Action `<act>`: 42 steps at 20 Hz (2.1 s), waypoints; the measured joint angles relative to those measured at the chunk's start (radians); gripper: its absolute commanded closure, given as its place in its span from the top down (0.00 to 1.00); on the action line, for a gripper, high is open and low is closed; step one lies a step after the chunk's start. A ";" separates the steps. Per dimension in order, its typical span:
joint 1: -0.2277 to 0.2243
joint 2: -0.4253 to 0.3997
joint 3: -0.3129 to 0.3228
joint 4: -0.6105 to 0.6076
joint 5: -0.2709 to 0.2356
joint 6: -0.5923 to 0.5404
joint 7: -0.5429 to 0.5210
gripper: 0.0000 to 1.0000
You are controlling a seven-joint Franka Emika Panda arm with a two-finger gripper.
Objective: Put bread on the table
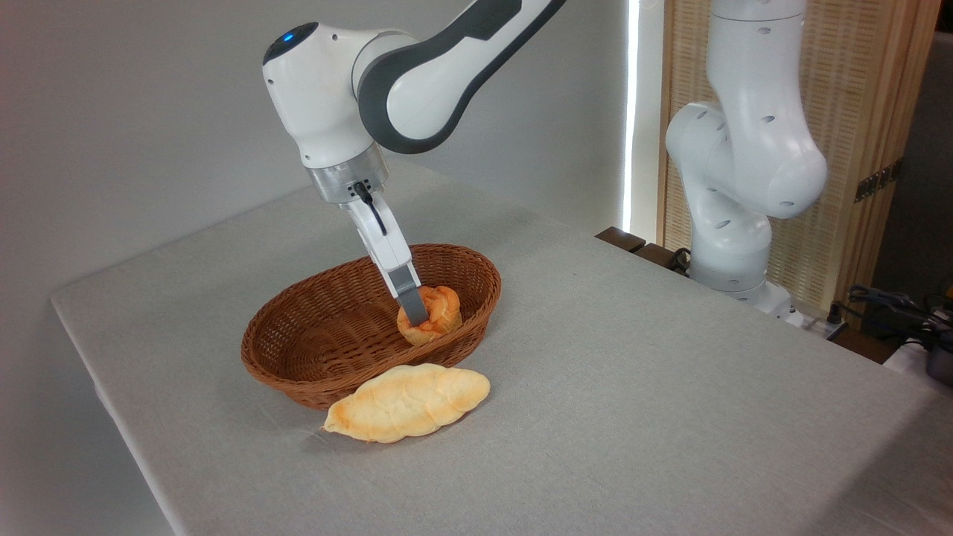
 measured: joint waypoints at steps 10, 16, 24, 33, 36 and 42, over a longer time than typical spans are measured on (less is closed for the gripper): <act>0.001 -0.006 0.005 0.045 0.037 0.000 0.000 0.17; 0.015 -0.008 0.023 0.129 0.038 -0.016 0.000 0.17; 0.018 -0.021 0.118 0.268 0.050 -0.226 0.063 0.17; 0.023 -0.044 0.358 0.342 0.201 -0.278 0.321 0.26; 0.023 -0.019 0.417 0.322 0.207 -0.240 0.368 0.34; 0.034 0.047 0.442 0.295 0.208 -0.196 0.371 1.00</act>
